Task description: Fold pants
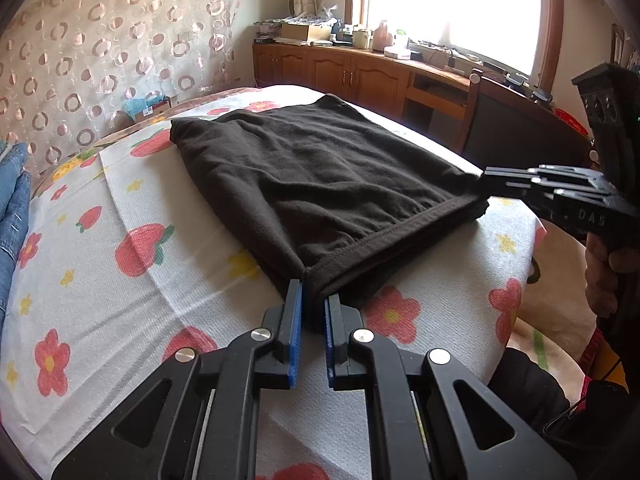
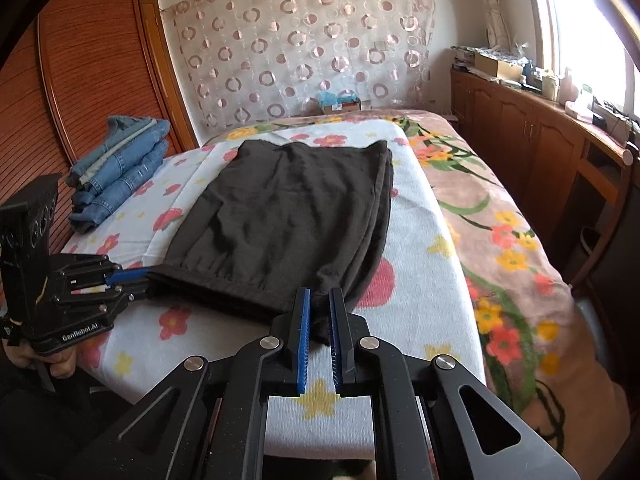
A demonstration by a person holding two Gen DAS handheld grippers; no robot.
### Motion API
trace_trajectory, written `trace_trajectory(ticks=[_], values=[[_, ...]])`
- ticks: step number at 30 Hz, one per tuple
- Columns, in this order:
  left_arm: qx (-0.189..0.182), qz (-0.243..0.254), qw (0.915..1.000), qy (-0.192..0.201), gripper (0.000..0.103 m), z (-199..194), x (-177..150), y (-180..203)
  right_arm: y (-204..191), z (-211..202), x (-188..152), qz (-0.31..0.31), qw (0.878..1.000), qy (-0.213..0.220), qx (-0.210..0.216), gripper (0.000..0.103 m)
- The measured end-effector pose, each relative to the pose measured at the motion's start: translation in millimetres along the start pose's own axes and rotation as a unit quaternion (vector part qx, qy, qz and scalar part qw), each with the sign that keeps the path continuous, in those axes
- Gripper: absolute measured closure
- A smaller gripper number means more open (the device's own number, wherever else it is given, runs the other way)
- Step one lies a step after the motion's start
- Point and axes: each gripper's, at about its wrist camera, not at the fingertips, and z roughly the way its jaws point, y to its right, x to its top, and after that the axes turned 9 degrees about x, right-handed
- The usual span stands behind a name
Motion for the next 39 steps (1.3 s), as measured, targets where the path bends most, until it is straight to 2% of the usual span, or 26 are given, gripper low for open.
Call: trace_trajectory(ticks=[7, 10, 13, 14, 20, 34, 37, 39], values=[[0.003, -0.003, 1.0000, 0.003, 0.093, -0.1, 0.7, 0.9, 1.3, 0.3, 0.2, 0.005, 1.000, -0.006, -0.005, 0.094], [0.003, -0.008, 1.0000, 0.005, 0.093, 0.1, -0.2, -0.5, -1.6, -0.2, 2.8, 0.005, 1.000, -0.007, -0.001, 0.086], [0.003, -0.009, 0.9999, 0.006, 0.093, 0.8, -0.3, -0.9, -2.4, 0.2, 4.6, 0.009, 1.000, 0.001, -0.004, 0.067], [0.003, -0.009, 0.9999, 0.007, 0.093, 1.1, -0.4, -1.6, -1.8, 1.8, 4.7, 0.010, 1.000, 0.002, -0.006, 0.064], [0.002, -0.010, 0.9999, 0.008, 0.093, 1.6, -0.7, -1.8, 7.0, 17.6, 3.1, 0.021, 1.000, -0.010, -0.019, 0.063], [0.005, -0.009, 0.9999, 0.008, 0.093, 1.6, -1.0, -2.6, 10.3, 20.7, -1.1, 0.019, 1.000, -0.014, -0.010, 0.063], [0.007, -0.012, 0.9999, 0.003, 0.092, -0.7, -0.7, -4.3, 8.7, 22.0, -1.2, 0.013, 1.000, -0.016, -0.002, 0.073], [0.007, -0.014, 0.9999, 0.003, 0.090, -6.0, 0.6, -5.4, 9.0, 21.9, -1.5, 0.011, 1.000, -0.015, -0.001, 0.074]])
